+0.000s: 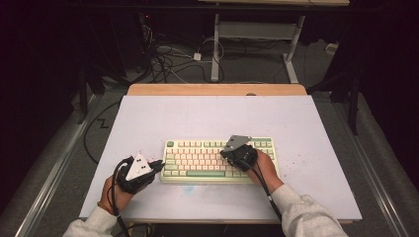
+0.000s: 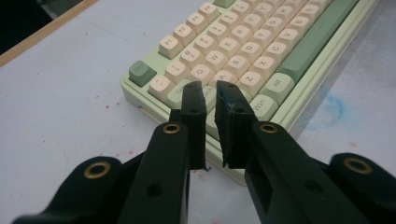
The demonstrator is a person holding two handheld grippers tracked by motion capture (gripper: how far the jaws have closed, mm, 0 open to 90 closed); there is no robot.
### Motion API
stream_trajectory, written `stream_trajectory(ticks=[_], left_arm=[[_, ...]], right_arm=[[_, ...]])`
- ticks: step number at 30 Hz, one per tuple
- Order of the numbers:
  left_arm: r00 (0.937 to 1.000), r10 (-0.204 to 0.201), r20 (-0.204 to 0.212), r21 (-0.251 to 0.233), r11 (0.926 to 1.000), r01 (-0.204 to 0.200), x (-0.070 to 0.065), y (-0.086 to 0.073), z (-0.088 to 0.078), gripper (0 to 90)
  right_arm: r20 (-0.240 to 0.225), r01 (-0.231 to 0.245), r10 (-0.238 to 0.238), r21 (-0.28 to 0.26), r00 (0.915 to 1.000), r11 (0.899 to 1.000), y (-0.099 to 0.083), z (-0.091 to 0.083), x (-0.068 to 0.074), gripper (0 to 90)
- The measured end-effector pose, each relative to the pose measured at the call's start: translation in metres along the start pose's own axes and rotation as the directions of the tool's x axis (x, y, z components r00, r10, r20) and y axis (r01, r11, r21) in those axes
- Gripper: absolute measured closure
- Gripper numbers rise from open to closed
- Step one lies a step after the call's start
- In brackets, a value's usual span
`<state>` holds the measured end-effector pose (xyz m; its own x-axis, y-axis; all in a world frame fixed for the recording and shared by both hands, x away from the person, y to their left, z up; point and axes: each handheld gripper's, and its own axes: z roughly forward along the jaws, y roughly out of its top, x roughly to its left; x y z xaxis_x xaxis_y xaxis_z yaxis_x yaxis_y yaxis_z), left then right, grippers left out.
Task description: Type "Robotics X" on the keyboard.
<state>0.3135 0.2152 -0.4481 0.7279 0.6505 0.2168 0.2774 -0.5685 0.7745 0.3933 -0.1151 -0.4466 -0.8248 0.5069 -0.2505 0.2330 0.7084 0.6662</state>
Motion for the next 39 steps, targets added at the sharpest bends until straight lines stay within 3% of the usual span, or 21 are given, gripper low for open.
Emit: stream_trajectory(ticks=[7,17,23,26,39], left_arm=[[1.0,-0.001,0.009,0.0,1.0,0.001,0.0,0.0,0.001,80.8],[0.9998,0.006,0.016,0.004,1.0,-0.006,-0.002,0.003,0.002,84.2],[0.9998,0.006,0.018,0.005,1.0,-0.006,-0.002,0.004,0.002,84.5],[0.9999,0.005,0.012,0.003,1.0,-0.005,-0.002,0.004,0.002,86.6],[0.9994,0.018,0.029,-0.005,0.9998,-0.018,-0.004,0.016,0.003,87.8]], right_arm=[[-0.013,0.014,-0.013,0.021,0.9998,1.0,0.0,0.001,0.001,90.0],[0.007,-0.036,0.037,-0.096,0.9993,0.995,-0.002,-0.026,0.001,90.0],[0.014,-0.04,0.043,-0.157,0.999,0.987,-0.003,-0.043,0.002,90.0],[0.041,-0.025,0.033,-0.184,0.9986,0.983,-0.005,-0.049,0.004,90.0],[0.048,-0.024,0.036,-0.225,0.9982,0.974,-0.013,-0.068,0.01,90.0]])
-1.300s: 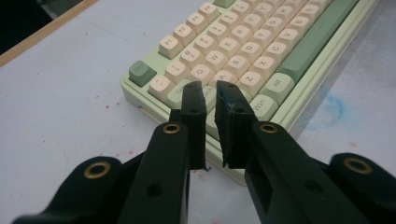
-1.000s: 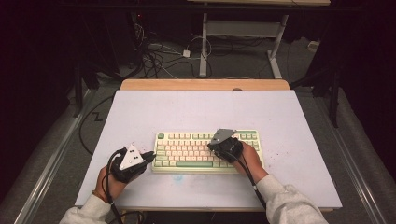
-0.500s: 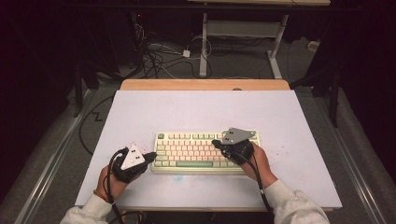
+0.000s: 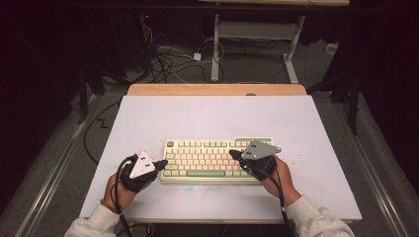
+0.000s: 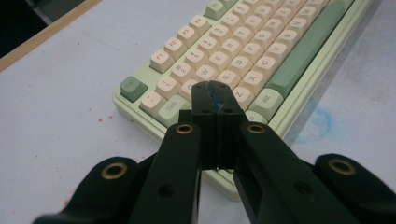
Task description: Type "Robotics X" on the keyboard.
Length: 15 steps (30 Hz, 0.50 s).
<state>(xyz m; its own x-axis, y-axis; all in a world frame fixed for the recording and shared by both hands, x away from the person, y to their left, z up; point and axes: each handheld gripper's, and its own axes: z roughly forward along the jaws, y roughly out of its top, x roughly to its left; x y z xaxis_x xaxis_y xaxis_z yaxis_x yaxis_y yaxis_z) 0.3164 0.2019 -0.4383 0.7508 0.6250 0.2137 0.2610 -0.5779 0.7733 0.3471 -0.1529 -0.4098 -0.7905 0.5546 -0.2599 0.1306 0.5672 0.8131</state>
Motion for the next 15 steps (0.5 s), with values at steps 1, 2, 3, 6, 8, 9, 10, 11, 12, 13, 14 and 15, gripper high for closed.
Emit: stream_trajectory(ticks=[1,2,3,6,8,9,10,11,12,13,14,15], left_arm=[[1.0,0.004,0.001,0.002,1.0,-0.004,0.0,0.001,0.001,87.8],[1.0,0.007,0.004,0.002,1.0,-0.007,-0.001,0.003,0.001,87.8],[0.9999,0.011,0.006,0.001,0.9999,-0.011,-0.001,0.005,0.002,87.8],[0.9997,0.006,0.022,0.005,1.0,-0.006,-0.002,0.009,0.005,87.8],[0.9995,0.016,0.028,0.003,0.9999,-0.016,-0.004,0.012,0.007,87.7],[0.9993,0.02,0.031,0.002,0.9998,-0.02,-0.005,0.014,0.008,87.7],[0.9991,0.023,0.035,0.003,0.9997,-0.023,-0.005,0.016,0.009,87.7],[0.9989,0.028,0.037,0.002,0.9996,-0.028,-0.006,0.018,0.01,87.7],[0.9988,0.031,0.038,0.001,0.9995,-0.031,-0.007,0.02,0.01,87.7],[0.9987,0.034,0.039,0.0,0.9994,-0.034,-0.007,0.021,0.011,87.7],[0.9984,0.039,0.041,0.002,0.9992,-0.039,-0.008,0.022,0.012,87.7],[0.9981,0.044,0.043,0.005,0.999,-0.045,-0.009,0.023,0.012,87.7]], right_arm=[[-0.001,-0.002,0.002,-0.001,1.0,1.0,0.0,-0.001,0.0,90.0],[-0.001,0.0,0.0,-0.003,1.0,1.0,-0.001,-0.002,-0.001,90.0],[-0.001,-0.001,0.001,-0.003,1.0,1.0,-0.001,-0.002,-0.001,90.0],[0.0,0.001,-0.001,0.001,1.0,1.0,-0.003,-0.003,-0.001,90.0],[0.0,0.001,-0.001,0.002,1.0,1.0,-0.003,-0.004,-0.001,90.0],[0.0,0.001,-0.001,0.002,1.0,1.0,-0.003,-0.004,-0.002,90.0],[-0.001,0.0,0.0,0.003,1.0,1.0,-0.003,-0.004,-0.002,90.0],[-0.001,0.0,0.0,0.004,1.0,1.0,-0.003,-0.005,-0.002,90.0],[-0.001,0.0,0.0,0.005,1.0,1.0,-0.003,-0.005,-0.002,90.0],[-0.001,0.001,-0.001,0.005,1.0,1.0,-0.003,-0.005,-0.002,90.0],[-0.001,0.001,-0.001,0.006,1.0,1.0,-0.003,-0.005,-0.002,90.0],[-0.003,0.001,-0.001,0.008,1.0,1.0,-0.003,-0.005,-0.002,90.0]])
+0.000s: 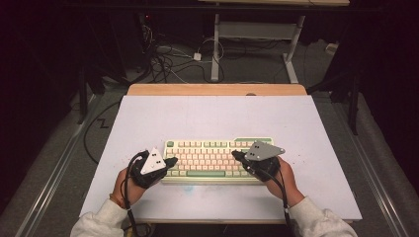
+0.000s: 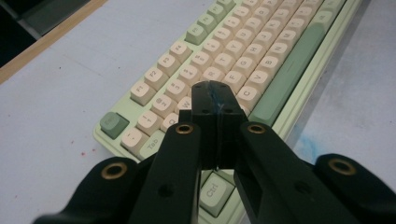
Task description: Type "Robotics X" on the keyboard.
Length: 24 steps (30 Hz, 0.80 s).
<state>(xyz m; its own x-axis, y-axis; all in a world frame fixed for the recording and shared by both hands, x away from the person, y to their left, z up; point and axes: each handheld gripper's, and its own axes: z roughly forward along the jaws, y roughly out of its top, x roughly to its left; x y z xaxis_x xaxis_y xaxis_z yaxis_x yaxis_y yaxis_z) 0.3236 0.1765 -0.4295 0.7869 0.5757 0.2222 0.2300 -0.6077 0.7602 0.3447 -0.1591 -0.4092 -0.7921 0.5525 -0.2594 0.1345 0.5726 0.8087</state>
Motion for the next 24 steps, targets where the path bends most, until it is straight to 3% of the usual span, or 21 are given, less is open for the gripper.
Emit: stream_trajectory(ticks=[11,15,19,24], left_arm=[[0.9992,0.021,0.033,0.009,0.9997,-0.021,-0.005,0.012,0.01,87.7],[0.9981,0.024,0.056,0.011,0.9996,-0.025,-0.009,0.018,0.018,87.7],[0.9958,0.058,0.071,0.031,0.9977,-0.06,-0.013,0.025,0.028,87.7],[0.9938,0.056,0.096,0.041,0.9974,-0.06,-0.014,0.032,0.039,87.7]], right_arm=[[-0.001,0.005,-0.005,-0.003,1.0,1.0,0.0,-0.003,0.0,90.0],[0.0,0.005,-0.005,-0.006,1.0,1.0,0.001,-0.004,-0.001,90.0],[0.001,0.001,-0.001,-0.004,1.0,1.0,0.001,-0.005,-0.002,90.0],[0.001,0.0,0.0,0.001,1.0,1.0,0.0,-0.005,-0.002,90.0]])
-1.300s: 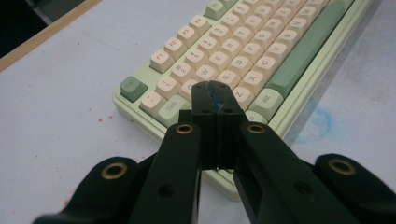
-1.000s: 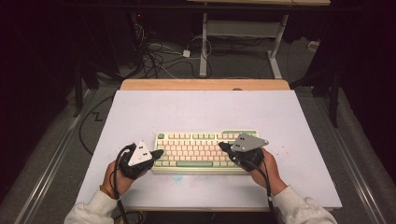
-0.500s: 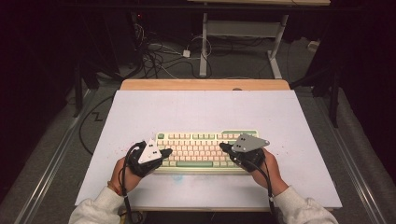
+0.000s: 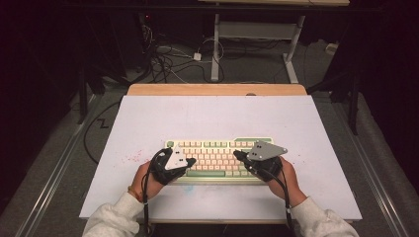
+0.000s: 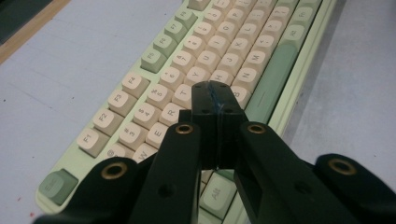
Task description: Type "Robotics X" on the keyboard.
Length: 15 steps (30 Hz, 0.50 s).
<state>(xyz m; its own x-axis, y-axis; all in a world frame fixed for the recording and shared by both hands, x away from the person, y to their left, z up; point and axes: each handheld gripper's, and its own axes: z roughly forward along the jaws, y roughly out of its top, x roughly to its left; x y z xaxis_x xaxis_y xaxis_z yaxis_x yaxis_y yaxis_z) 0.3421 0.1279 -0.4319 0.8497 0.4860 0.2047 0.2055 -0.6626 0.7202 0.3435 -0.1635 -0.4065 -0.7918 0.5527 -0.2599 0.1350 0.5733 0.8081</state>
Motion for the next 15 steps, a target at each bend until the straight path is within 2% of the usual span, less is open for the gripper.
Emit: stream_trajectory(ticks=[10,15], left_arm=[[0.9978,0.046,0.049,0.04,0.9981,-0.048,-0.008,0.013,0.023,87.7],[0.9965,0.052,0.066,0.054,0.997,-0.056,-0.009,0.017,0.03,87.7]], right_arm=[[0.01,-0.007,0.007,0.015,0.9999,1.0,-0.006,-0.003,-0.004,90.0],[0.01,-0.005,0.004,0.026,0.9999,1.0,-0.008,-0.003,-0.006,90.0]])
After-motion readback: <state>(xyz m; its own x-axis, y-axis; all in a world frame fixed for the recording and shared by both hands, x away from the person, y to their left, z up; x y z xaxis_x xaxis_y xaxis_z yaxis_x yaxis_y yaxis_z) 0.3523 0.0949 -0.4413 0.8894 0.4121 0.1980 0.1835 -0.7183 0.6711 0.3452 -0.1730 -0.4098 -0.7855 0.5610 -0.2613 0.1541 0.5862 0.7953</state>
